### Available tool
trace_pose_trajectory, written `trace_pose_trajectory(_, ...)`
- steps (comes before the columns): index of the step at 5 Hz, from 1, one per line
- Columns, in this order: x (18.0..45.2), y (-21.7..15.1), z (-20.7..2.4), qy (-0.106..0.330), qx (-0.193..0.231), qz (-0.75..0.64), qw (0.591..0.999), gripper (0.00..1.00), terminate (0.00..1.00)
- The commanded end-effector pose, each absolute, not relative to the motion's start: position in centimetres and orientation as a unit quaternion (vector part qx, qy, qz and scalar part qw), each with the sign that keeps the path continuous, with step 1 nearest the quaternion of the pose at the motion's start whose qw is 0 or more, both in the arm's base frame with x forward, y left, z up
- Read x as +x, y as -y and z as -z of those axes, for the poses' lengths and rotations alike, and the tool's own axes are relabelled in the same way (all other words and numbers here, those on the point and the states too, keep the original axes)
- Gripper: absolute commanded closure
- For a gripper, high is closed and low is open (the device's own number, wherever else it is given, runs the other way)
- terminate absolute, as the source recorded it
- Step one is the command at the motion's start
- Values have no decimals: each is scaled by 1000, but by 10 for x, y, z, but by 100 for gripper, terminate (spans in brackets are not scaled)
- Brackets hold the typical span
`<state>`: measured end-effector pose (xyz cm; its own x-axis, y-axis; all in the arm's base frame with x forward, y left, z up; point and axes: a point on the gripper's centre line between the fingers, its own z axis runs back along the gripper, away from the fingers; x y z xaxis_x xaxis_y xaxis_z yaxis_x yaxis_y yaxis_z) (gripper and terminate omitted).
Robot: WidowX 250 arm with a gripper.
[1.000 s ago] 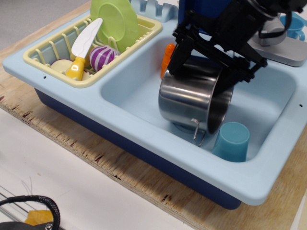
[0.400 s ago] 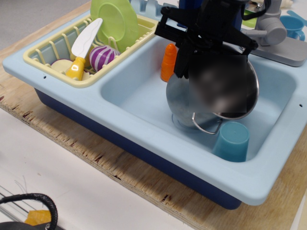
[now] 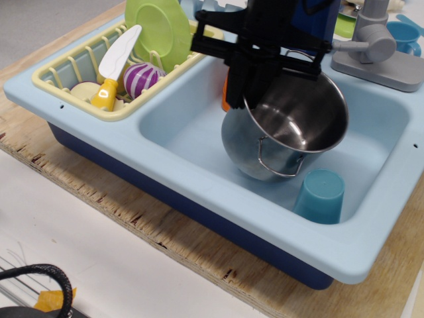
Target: Flip pot upright which is in sink
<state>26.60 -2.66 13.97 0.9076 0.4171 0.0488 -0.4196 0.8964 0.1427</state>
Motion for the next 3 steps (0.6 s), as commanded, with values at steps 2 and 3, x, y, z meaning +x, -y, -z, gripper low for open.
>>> trace_pose_trajectory(2, 266, 19, -147, 25, 43, -221, 974, 0, 0)
trace_pose_trajectory(3, 266, 19, -147, 25, 43, -221, 974, 0, 100)
